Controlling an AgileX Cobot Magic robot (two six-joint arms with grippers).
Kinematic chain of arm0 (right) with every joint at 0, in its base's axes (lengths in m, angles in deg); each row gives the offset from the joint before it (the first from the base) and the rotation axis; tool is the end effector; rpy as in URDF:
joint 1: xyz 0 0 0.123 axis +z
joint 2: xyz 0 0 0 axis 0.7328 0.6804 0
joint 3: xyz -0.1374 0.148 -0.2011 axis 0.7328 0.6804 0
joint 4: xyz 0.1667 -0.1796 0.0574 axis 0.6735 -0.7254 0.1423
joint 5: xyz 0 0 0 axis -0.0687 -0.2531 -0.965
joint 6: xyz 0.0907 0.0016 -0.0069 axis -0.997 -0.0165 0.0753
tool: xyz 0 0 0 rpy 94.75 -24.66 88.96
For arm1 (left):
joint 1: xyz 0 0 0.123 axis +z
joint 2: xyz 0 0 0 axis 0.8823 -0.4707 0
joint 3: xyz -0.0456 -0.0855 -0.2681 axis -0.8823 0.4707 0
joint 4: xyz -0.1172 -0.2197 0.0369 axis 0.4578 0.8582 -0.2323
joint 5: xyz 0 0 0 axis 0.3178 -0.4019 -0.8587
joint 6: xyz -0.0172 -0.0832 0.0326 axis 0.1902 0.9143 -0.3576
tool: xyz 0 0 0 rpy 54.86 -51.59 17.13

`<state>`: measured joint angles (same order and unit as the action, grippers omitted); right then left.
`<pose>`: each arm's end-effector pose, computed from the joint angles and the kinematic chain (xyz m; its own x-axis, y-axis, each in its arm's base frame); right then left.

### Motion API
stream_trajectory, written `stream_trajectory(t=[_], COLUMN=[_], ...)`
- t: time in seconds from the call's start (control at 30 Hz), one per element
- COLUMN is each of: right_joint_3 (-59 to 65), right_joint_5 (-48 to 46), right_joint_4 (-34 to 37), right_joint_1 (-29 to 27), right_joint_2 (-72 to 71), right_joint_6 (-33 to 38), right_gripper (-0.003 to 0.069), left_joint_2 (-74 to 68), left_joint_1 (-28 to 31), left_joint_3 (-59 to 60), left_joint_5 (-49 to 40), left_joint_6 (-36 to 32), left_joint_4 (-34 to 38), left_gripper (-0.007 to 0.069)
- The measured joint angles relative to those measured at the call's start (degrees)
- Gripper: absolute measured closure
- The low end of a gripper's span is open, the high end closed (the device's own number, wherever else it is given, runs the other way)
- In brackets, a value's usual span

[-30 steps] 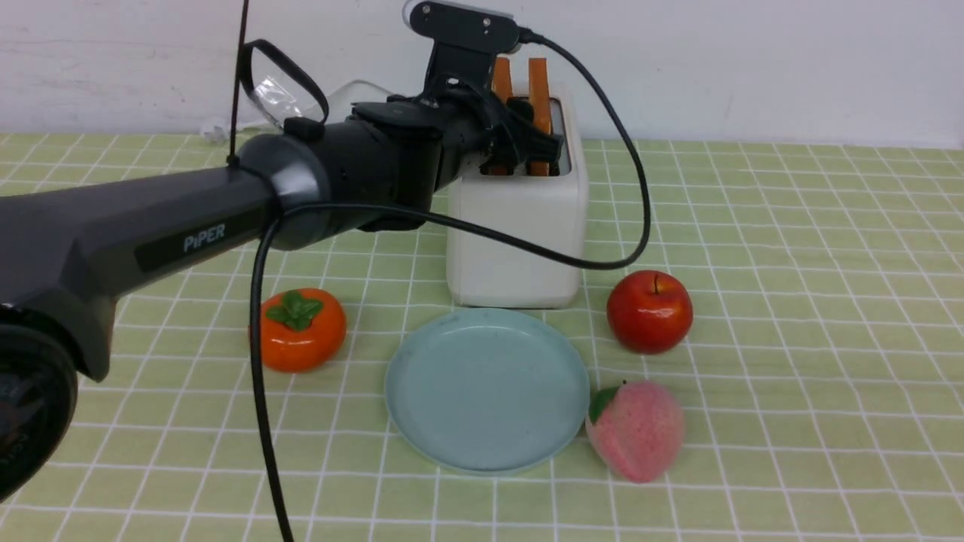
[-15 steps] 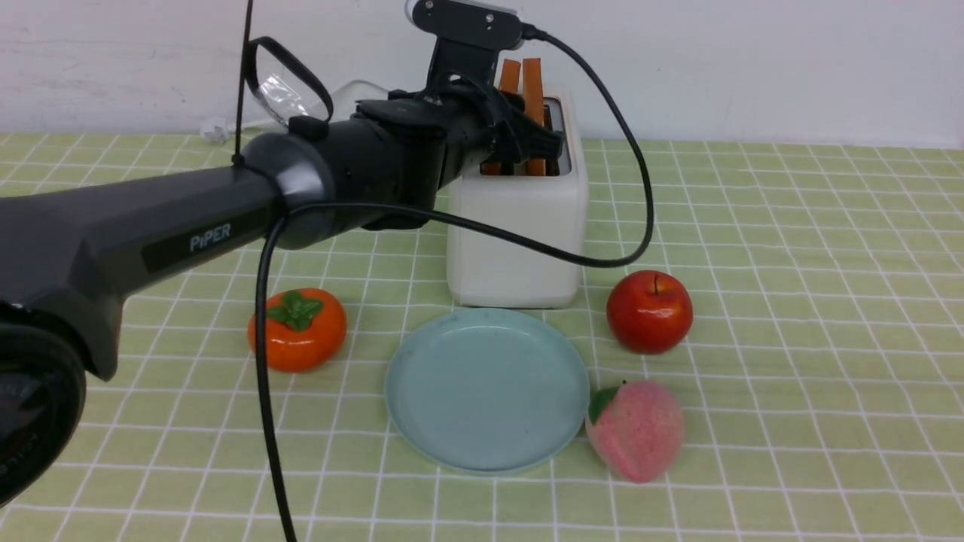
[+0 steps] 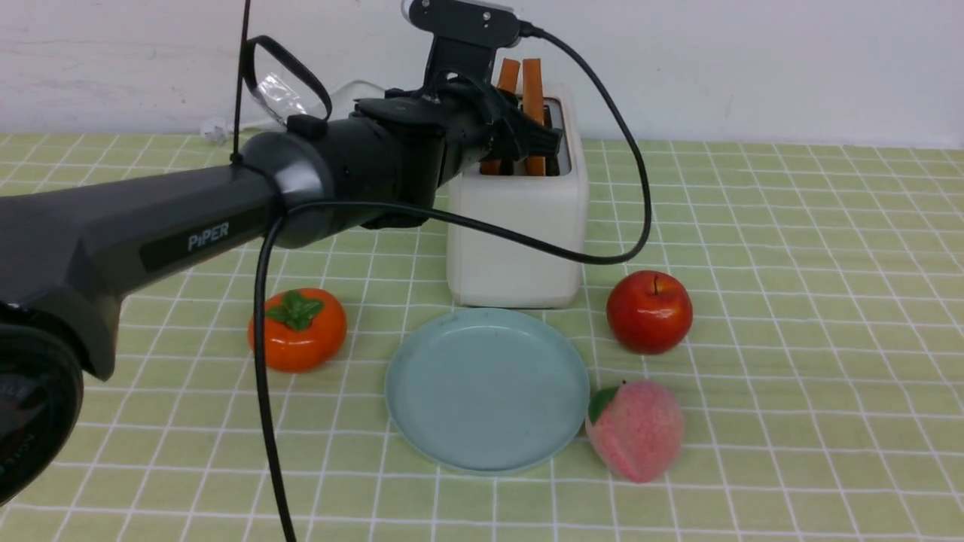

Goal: Take toasted bread from bread machine on green coffee tablecloth place on plate.
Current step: 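Reach for a toast slice standing in the toaster with the left gripper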

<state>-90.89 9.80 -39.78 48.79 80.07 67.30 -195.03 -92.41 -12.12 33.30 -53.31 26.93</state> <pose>0.0771 0.0376 0.3686 -0.2666 0.0315 -0.9633 -0.3914 0.9098 0.1381 0.4384 -0.2292 0.2831 -0.2455 0.1120 -0.9629 0.2525 0.9664 0.0481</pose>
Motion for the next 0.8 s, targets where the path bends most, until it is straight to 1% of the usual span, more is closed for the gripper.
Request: stream_trajectory(t=[0.27,0.5,0.57,0.6,0.67,0.8], right_joint_3=[0.0,-0.48,-1.3,-2.1,-3.45,-5.12], right_joint_5=[0.24,-0.22,-0.89,-1.64,-3.2,-6.36], right_joint_4=[0.98,1.7,1.76,1.88,1.96,2.3], right_joint_1=[0.0,0.0,0.0,0.0,0.0,0.0], right_joint_2=[0.0,0.0,0.0,0.0,0.0,0.0], right_joint_6=[1.52,1.52,1.52,1.52,1.52,1.52], right_gripper=[0.0666,0.0666,0.0665,0.0665,0.0665,0.0665], left_joint_2=[3.86,11.25,13.93,16.41,20.06,27.67], left_joint_1=[0.0,0.0,0.0,0.0,-0.13,-1.76], left_joint_3=[-0.09,-0.11,-0.11,0.38,2.18,9.79], left_joint_5=[0.5,1.32,1.54,1.82,2.25,2.63], left_joint_6=[0.11,-0.41,-1.96,-3.95,-6.86,-9.89], left_joint_4=[0.35,1.24,3.89,6.75,9.66,11.05], left_gripper=[0.0525,0.0525,0.0525,0.0526,0.0526,0.0531])
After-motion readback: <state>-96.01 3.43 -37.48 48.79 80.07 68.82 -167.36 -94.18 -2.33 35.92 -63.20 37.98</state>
